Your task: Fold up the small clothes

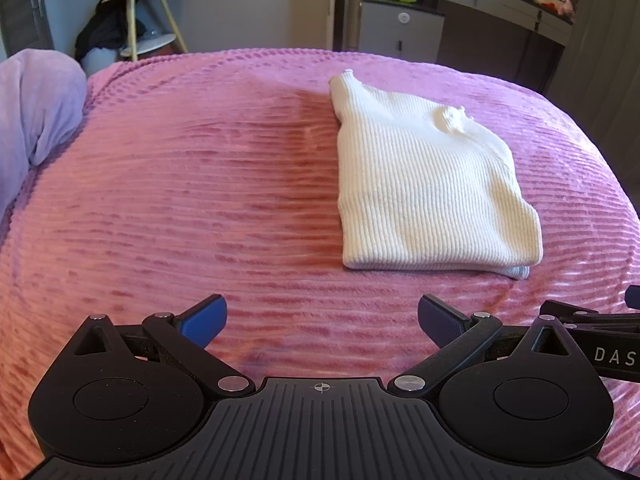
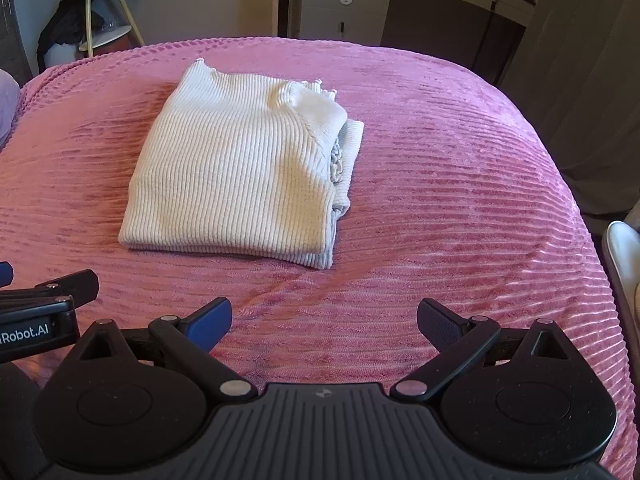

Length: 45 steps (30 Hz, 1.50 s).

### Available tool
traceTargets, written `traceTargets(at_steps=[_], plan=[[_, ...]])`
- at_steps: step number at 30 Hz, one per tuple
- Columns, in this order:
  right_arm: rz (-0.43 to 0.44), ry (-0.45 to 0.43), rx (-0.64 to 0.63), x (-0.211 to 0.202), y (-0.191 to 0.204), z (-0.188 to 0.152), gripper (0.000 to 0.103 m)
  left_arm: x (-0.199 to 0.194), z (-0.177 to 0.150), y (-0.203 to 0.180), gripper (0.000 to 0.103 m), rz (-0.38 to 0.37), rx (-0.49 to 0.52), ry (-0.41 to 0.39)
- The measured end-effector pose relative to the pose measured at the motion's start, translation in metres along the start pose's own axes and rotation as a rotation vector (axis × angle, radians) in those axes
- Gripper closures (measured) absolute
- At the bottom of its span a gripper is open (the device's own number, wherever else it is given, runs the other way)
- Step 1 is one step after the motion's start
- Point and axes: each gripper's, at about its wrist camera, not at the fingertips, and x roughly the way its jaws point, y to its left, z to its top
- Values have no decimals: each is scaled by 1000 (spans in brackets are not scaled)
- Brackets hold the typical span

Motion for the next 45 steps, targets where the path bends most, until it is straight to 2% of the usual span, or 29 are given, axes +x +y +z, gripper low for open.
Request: traceTargets(at_steps=[45], plan=[[0,-6,-24,-4,1,2,4,0,2,5,0,-52,-26,-10]])
